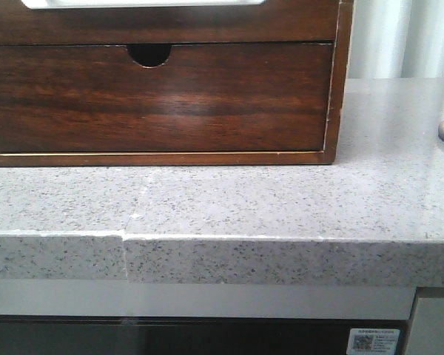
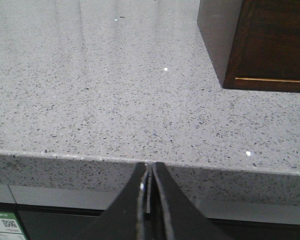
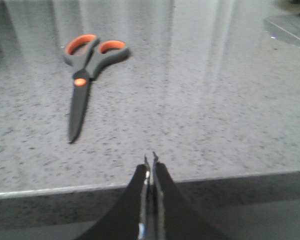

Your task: Put scissors in drawer with both arms

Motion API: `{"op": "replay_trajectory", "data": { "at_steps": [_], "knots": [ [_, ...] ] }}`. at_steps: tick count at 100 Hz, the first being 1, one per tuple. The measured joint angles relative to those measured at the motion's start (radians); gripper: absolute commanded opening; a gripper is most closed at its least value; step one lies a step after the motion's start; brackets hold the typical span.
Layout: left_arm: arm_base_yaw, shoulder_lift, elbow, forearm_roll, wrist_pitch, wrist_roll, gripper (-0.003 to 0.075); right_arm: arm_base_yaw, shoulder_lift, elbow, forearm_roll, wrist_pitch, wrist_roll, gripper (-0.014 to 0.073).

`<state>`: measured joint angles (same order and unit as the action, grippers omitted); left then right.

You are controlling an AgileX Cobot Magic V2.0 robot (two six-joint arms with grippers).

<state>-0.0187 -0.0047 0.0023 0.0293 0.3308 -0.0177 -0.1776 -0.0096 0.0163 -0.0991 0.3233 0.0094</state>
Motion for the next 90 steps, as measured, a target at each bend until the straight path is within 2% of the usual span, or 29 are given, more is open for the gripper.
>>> {"op": "replay_trajectory", "data": {
  "at_steps": [34, 90],
  "knots": [
    [0.0, 0.0, 0.0, 0.0, 0.0, 0.0, -0.0019, 0.318, 0.0, 0.0, 0.0, 0.0, 0.0, -0.004],
    [0.0, 0.0, 0.0, 0.0, 0.0, 0.0, -0.0019, 0.341, 0.0, 0.0, 0.0, 0.0, 0.0, -0.004]
  ]
}}
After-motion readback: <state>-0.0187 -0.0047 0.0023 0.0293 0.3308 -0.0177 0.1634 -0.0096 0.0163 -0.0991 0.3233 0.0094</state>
